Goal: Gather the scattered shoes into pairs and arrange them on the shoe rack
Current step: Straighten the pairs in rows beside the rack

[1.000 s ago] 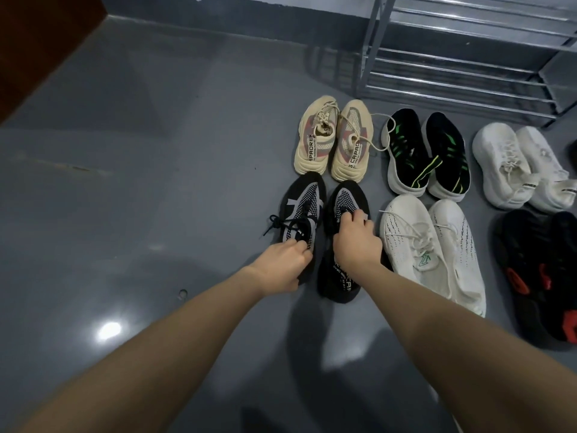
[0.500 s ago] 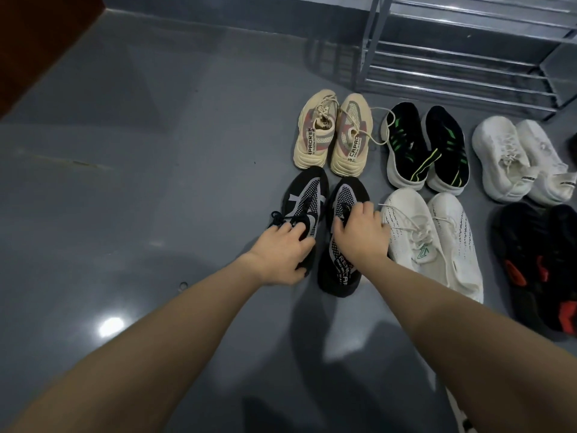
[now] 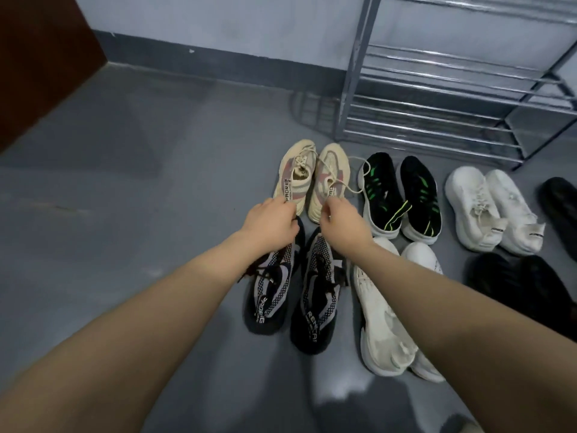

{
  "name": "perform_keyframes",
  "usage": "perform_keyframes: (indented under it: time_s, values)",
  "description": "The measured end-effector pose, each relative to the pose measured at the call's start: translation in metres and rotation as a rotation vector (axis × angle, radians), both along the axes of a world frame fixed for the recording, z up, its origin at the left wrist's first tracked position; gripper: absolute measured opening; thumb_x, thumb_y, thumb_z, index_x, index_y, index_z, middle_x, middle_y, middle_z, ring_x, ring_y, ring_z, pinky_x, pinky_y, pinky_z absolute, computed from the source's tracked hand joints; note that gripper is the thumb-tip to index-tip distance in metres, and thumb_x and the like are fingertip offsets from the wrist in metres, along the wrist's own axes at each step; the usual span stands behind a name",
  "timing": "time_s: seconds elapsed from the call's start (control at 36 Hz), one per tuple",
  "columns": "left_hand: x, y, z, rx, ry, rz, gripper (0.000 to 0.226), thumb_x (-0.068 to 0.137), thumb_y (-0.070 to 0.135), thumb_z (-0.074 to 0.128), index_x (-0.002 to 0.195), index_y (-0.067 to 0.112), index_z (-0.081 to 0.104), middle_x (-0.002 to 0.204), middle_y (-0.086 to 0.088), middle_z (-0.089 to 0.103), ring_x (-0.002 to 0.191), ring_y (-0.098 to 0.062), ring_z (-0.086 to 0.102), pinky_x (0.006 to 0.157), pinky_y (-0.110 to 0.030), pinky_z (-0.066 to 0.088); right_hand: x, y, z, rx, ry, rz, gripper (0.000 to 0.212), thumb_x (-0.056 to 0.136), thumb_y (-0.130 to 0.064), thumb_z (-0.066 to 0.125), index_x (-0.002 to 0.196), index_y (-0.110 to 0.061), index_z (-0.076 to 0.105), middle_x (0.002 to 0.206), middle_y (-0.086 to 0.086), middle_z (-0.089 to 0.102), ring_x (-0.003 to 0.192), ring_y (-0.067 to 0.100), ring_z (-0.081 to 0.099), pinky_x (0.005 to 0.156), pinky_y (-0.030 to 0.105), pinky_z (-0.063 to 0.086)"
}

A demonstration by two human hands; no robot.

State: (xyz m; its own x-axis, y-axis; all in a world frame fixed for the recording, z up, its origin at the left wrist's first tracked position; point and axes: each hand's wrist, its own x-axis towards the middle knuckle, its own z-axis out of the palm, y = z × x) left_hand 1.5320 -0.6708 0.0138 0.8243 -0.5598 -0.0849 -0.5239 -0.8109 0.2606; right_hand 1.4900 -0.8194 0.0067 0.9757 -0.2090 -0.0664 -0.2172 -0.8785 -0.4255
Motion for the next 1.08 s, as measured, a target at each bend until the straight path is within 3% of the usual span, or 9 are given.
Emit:
perform_keyframes:
  time_s: [0.14,0.25,0.39,0.5,0.64,0.75,0.94,1.08]
  values:
    - [0.025,-0.029,0.021,0.06,0.023,0.048,0.03,0.092,0.021,0.045,0.117,0.009,0.054,0.121,-0.011,0.05,0.112,-0.03,0.048,0.088,-0.037,0.041,0.029,-0.03,0.031,0.072,0.001,0.025,0.01,0.091,-0.014,0.038,0.083,-0.011,0.044,0.083,0.004,0.049,0.079,0.028,0.051,0.066,0.034,0.039]
    - [0.048,-0.058,0.039,0.12,0.05,0.106,0.031,0.092,0.022,0.047,0.119,0.009,0.053,0.135,-0.013,0.043,0.117,-0.032,0.046,0.092,-0.038,0.04,0.05,-0.058,0.046,0.102,0.046,0.063,0.015,0.093,-0.017,0.037,0.088,-0.008,0.049,0.086,0.008,0.054,0.08,0.029,0.053,0.065,0.033,0.039]
    - [0.065,-0.097,0.06,0.13,0.076,0.194,0.03,0.091,0.02,0.046,0.118,0.011,0.054,0.122,-0.011,0.049,0.114,-0.032,0.047,0.087,-0.036,0.039,0.073,-0.094,0.057,0.156,0.117,0.118,0.012,0.093,-0.018,0.038,0.084,-0.012,0.044,0.087,0.004,0.051,0.084,0.028,0.053,0.068,0.035,0.042]
    - [0.071,-0.123,0.075,0.172,0.072,0.239,0.021,0.092,0.021,0.044,0.107,0.009,0.054,0.116,-0.011,0.051,0.106,-0.03,0.05,0.078,-0.033,0.036,0.084,-0.123,0.062,0.158,0.153,0.187,0.007,0.09,-0.014,0.042,0.083,-0.012,0.043,0.086,0.004,0.051,0.086,0.029,0.053,0.068,0.035,0.042]
    - [0.071,-0.138,0.094,0.189,0.093,0.308,0.032,0.093,0.025,0.044,0.119,0.009,0.052,0.122,-0.012,0.048,0.113,-0.031,0.048,0.087,-0.038,0.04,0.09,-0.149,0.072,0.197,0.133,0.227,0.011,0.087,-0.012,0.042,0.088,-0.008,0.052,0.095,0.009,0.058,0.089,0.03,0.054,0.076,0.041,0.049]
    - [0.073,-0.14,0.087,0.208,0.144,0.331,0.031,0.092,0.023,0.047,0.121,0.01,0.05,0.123,-0.01,0.047,0.113,-0.03,0.047,0.088,-0.039,0.04,0.094,-0.152,0.063,0.21,0.166,0.267,0.011,0.091,-0.014,0.043,0.086,-0.01,0.052,0.087,0.006,0.055,0.086,0.028,0.054,0.071,0.036,0.046]
    - [0.092,-0.119,0.039,0.277,0.173,0.295,0.038,0.09,0.016,0.049,0.128,0.01,0.045,0.129,-0.01,0.046,0.118,-0.028,0.044,0.09,-0.035,0.039,0.118,-0.131,0.01,0.179,0.325,0.281,0.03,0.091,-0.022,0.047,0.112,-0.003,0.058,0.117,0.019,0.054,0.1,0.035,0.055,0.085,0.041,0.049]
    - [0.111,-0.098,-0.004,0.343,0.164,0.212,0.044,0.092,0.025,0.051,0.131,0.007,0.042,0.136,-0.011,0.041,0.122,-0.028,0.04,0.099,-0.036,0.035,0.13,-0.116,-0.027,0.043,0.433,0.252,0.046,0.089,-0.038,0.052,0.123,-0.006,0.052,0.133,0.02,0.042,0.121,0.04,0.042,0.1,0.04,0.036]
